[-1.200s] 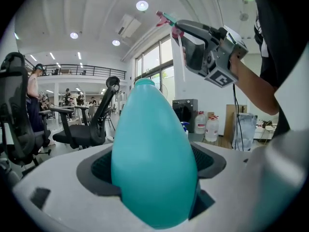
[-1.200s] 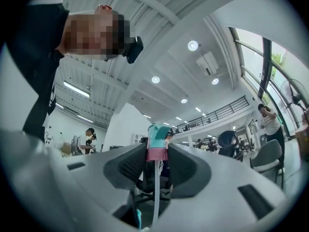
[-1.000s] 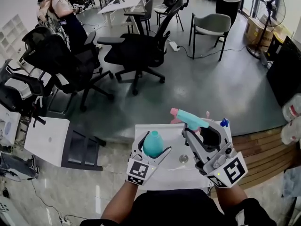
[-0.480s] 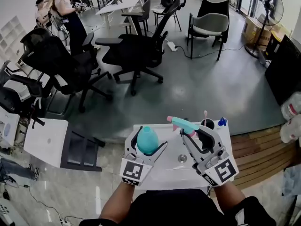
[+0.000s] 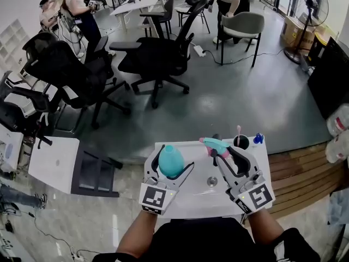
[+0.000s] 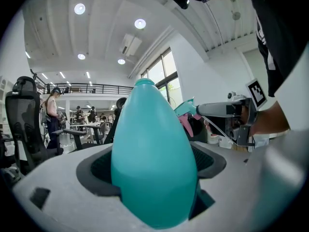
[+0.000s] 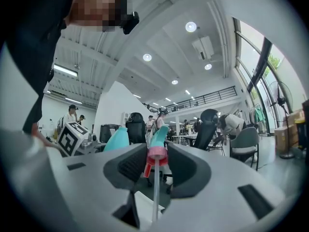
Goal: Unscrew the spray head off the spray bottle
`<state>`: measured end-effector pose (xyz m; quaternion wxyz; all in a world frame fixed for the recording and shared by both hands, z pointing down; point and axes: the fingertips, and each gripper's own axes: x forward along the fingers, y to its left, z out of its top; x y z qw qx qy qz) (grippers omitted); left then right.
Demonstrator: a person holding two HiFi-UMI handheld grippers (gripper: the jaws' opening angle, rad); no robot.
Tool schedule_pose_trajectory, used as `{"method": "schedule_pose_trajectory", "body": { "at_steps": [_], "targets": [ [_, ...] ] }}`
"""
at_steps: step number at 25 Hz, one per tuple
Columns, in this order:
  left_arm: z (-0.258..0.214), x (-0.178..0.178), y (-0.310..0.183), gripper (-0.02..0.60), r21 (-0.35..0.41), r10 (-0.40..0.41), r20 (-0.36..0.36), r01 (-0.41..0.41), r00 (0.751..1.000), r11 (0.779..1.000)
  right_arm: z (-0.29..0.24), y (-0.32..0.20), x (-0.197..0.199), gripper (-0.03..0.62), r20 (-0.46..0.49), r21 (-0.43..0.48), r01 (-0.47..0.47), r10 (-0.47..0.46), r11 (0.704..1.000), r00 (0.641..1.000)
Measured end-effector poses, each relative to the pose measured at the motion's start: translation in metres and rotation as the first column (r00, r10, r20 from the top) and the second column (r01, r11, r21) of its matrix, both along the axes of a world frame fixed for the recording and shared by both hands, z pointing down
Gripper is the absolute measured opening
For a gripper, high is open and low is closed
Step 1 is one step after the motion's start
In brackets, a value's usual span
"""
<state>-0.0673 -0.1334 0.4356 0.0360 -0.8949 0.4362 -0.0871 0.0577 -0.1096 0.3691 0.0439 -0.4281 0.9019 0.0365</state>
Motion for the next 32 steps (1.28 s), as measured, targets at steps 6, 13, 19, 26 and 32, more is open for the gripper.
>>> {"method": "schedule_pose_trajectory", "body": {
  "at_steps": [6,13,19,26,32],
  "targets": [
    [0.0015,0.0005,-0.003,0.456,0.001,-0.007,0.002,0.007,1.0,1.0,0.0079,-0.0009,0.0025,0.143,-0.002,-0.013,-0.006,0.006,1.0,1.0],
    [-0.0021,-0.004,-0.0049,0.456,0.013,-0.014,0.008,0.014,1.0,1.0,0.0079,-0.0019,0.0005,0.143,0.0,-0.005,-0.01,0.01,1.0,1.0],
    [-0.002,-0.004,-0.0066,0.456,0.014,-0.021,0.002,0.021,1.0,1.0,0.0074,-0.0043,-0.0005,0.141,0.005,-0.002,-0.006,0.006,1.0,1.0],
    [-0.0005,-0.0046,-0.0039,0.456,0.008,-0.025,-0.006,0.025,1.0,1.0,0.0075,-0.0015,-0.0005,0.14,-0.014,0.011,-0.015,0.015,1.0,1.0],
    [0.0005,-0.0045,-0.0035,0.456,-0.001,-0.024,-0.009,0.024,1.0,1.0,0.0049,-0.0021,-0.0012,0.14,-0.004,0.013,-0.02,0.02,1.0,1.0]
  ]
}}
